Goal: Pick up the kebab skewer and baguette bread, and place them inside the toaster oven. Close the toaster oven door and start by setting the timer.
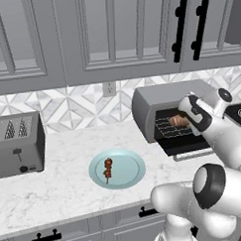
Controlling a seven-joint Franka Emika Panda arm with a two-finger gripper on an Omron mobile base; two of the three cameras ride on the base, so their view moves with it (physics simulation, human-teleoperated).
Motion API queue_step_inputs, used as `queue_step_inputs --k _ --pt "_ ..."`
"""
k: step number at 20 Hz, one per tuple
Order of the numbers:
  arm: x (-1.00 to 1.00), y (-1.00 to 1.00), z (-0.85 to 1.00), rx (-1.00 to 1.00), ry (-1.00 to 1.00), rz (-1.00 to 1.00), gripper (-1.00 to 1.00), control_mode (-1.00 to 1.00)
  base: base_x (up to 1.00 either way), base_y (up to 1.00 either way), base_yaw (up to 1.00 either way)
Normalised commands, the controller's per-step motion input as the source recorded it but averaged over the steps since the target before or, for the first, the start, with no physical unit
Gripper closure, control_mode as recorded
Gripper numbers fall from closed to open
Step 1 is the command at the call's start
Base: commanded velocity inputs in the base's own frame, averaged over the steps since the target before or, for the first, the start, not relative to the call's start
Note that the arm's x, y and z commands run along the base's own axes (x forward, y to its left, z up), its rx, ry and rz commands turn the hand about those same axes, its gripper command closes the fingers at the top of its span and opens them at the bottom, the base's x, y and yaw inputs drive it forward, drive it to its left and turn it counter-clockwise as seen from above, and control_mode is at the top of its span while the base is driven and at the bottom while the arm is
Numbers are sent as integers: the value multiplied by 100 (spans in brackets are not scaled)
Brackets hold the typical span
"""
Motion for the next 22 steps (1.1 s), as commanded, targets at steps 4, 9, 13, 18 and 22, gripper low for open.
queue_step_inputs --k 4,9,13,18,22 --pt "24 0 -12 0 0 0 100 -100 0 0 0" --pt "20 0 -16 0 0 0 100 -100 0 0 0" --pt "19 0 -13 0 0 0 100 -100 0 0 0" --pt "22 0 -11 0 0 0 100 -100 0 0 0" --pt "24 0 -17 0 0 0 100 -100 0 0 0"
